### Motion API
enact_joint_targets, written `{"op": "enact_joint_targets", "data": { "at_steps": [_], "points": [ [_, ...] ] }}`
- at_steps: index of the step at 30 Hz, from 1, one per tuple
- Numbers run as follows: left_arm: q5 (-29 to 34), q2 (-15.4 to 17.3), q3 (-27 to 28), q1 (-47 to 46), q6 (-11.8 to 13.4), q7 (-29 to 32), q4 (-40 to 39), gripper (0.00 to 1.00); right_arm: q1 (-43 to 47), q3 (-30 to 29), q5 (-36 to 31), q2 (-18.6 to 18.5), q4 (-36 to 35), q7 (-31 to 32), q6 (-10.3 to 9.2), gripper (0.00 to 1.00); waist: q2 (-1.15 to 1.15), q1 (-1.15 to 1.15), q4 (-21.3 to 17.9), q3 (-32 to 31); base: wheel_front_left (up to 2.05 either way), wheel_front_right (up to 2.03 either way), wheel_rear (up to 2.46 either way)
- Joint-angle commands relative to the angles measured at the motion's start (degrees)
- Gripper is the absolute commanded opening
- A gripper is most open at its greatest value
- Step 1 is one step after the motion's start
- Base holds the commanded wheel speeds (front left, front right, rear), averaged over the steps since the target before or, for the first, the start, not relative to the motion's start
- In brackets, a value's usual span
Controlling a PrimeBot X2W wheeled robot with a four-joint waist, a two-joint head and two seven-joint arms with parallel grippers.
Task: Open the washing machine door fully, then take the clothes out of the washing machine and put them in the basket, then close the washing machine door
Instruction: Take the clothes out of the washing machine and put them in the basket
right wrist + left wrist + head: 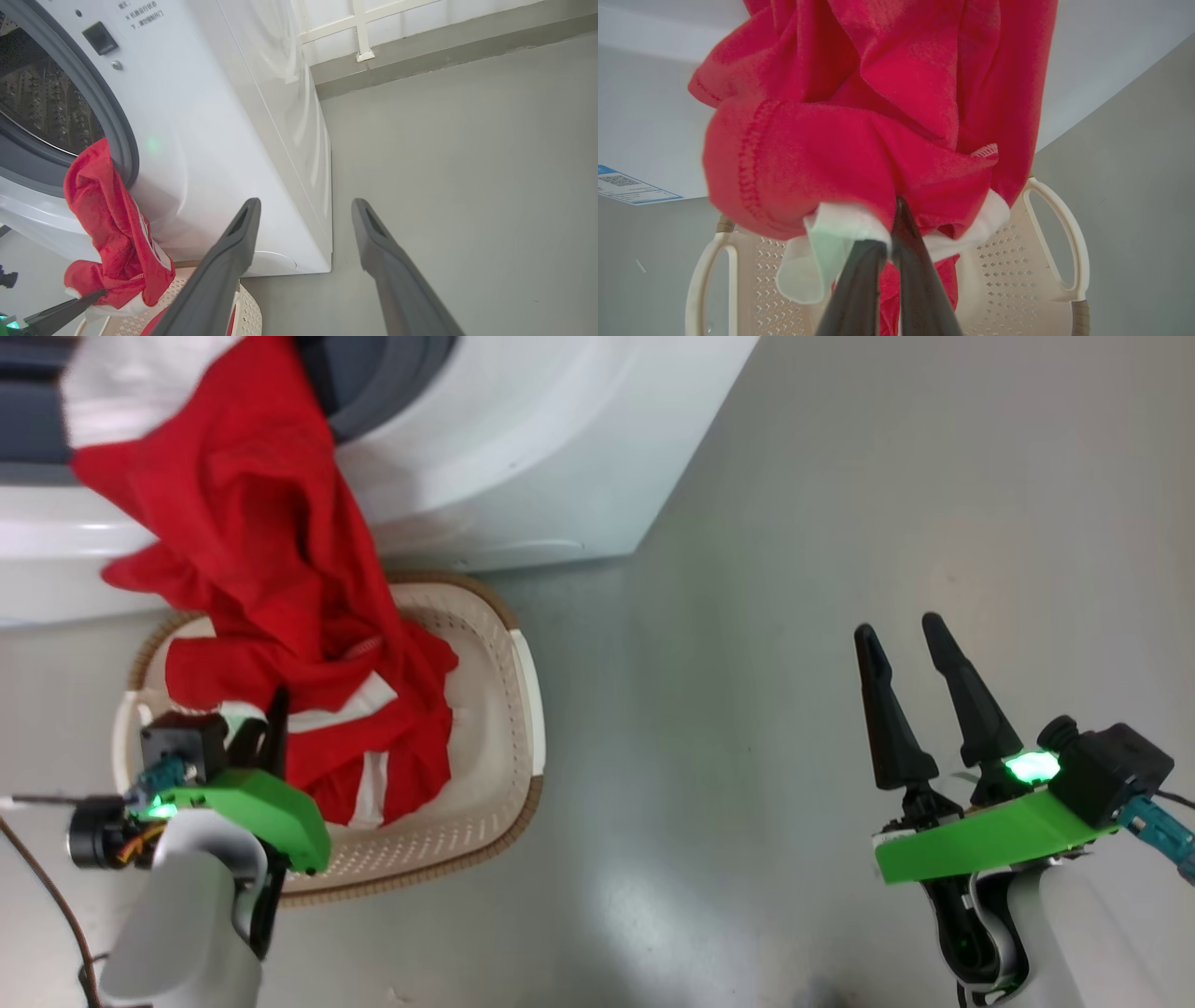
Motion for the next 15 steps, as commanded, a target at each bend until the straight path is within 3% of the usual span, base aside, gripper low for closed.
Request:
{"op": "enact_joint_targets", "data": {
  "at_steps": [1, 14, 15],
  "points": [
    [0.3, 2.4, 0.7, -1.3, -0.3, -0.3, 1.1, 0.00, -0.7, 1.5, 0.8, -0.1, -1.6, -0.4, 0.36, 1.00, 0.00, 0.00, -1.5, 3.8, 0.00, 0.00, 0.00],
    [0.2, 4.7, -2.0, -11.7, -0.3, -0.3, 13.1, 0.00, -3.5, 2.9, 1.8, -0.1, -2.8, -0.4, 0.36, 1.00, 0.00, 0.00, -3.6, 9.5, 0.00, 0.00, 0.00],
    [-0.1, 4.7, -2.2, -12.3, -0.3, -0.3, 13.7, 0.04, -3.7, 2.9, 1.9, -0.1, -2.8, -0.4, 0.36, 1.00, 0.00, 0.00, -3.6, 9.6, 0.00, 0.00, 0.00]
  ]
}}
